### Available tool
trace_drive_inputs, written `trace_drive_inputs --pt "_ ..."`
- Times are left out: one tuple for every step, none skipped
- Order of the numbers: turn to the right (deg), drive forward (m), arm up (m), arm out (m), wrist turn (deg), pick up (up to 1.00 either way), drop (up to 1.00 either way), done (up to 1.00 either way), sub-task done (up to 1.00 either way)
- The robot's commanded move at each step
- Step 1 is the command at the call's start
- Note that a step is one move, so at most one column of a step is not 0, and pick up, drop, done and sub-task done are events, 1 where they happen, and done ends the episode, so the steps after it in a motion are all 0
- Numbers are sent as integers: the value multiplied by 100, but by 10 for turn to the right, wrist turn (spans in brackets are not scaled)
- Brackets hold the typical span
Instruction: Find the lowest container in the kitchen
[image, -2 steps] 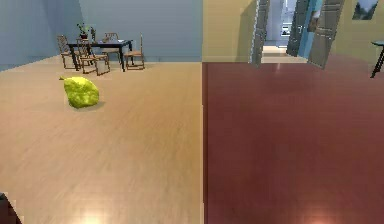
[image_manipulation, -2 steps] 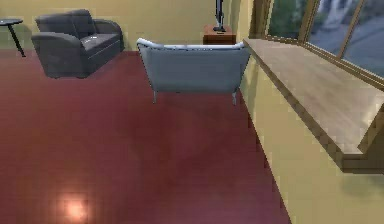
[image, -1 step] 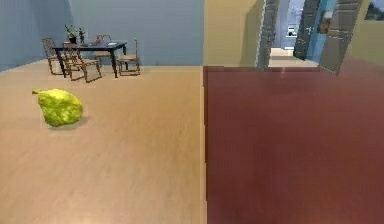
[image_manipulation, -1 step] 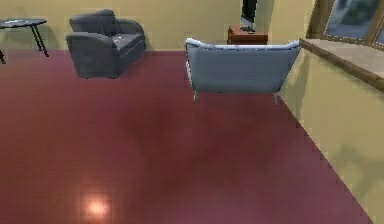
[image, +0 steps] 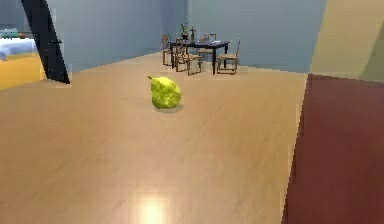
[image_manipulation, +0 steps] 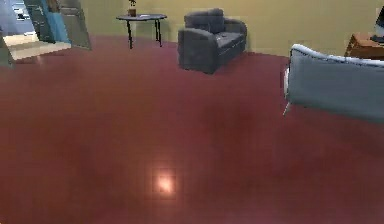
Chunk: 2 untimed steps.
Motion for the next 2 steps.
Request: trace_drive_inputs --pt "0 100 0 0 0 0 0 0 0" --pt "0 100 0 0 0 0 0 0 0"
